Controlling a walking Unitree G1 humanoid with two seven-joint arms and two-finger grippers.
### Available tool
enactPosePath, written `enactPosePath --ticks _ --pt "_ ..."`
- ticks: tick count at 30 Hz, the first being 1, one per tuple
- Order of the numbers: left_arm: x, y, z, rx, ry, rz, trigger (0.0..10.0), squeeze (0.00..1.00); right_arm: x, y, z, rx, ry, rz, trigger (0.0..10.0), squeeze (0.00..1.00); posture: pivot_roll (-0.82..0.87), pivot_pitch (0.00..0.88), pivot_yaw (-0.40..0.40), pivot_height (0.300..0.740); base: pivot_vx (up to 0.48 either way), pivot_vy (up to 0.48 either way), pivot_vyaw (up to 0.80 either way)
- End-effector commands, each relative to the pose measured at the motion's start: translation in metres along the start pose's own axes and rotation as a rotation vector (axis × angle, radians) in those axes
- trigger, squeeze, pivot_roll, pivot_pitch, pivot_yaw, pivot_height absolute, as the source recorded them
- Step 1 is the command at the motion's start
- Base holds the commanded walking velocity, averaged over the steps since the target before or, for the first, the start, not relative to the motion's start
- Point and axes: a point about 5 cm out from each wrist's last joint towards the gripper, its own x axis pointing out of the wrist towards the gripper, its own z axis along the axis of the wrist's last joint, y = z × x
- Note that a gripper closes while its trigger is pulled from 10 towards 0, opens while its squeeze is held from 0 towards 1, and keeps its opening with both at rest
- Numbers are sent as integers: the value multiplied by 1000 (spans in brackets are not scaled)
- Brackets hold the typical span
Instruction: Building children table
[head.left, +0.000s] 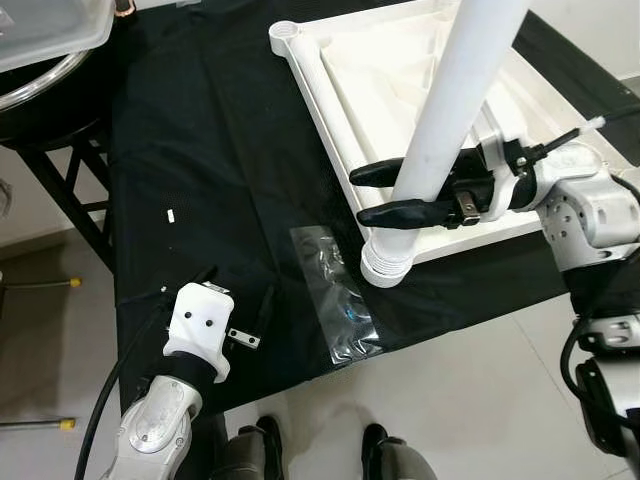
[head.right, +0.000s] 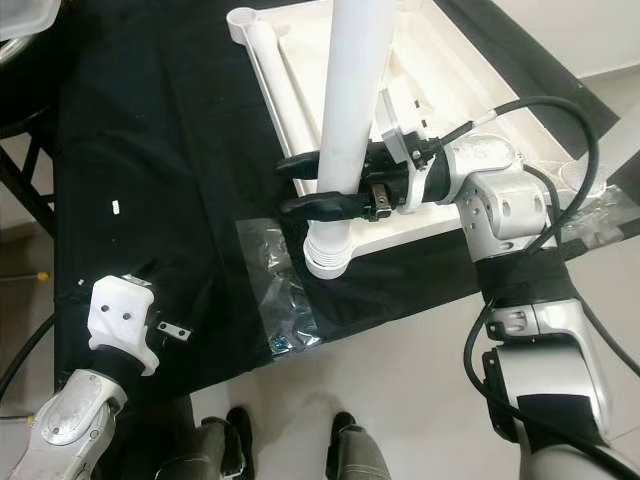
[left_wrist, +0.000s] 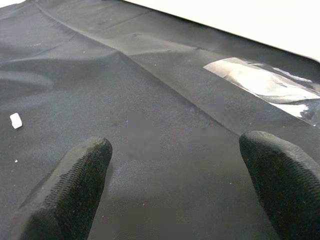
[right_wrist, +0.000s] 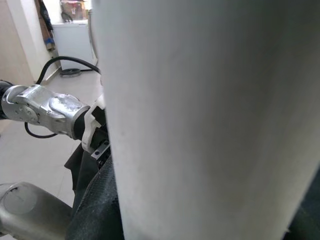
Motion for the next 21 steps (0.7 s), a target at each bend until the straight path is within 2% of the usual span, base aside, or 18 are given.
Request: enactPosePath --ticks 1,9,21 --pt "-5 2 -5 11 32 4 10000 0 1 1 0 -11 10 16 10000 0 93 408 30 740 0 0 0" --pt "-5 1 -5 13 32 3 10000 0 2 4 -2 -4 21 30 10000 0 93 413 29 740 0 0 0" --pt "-4 1 -5 17 31 6 10000 0 13 11 -18 5 82 71 10000 0 91 410 28 740 0 0 0"
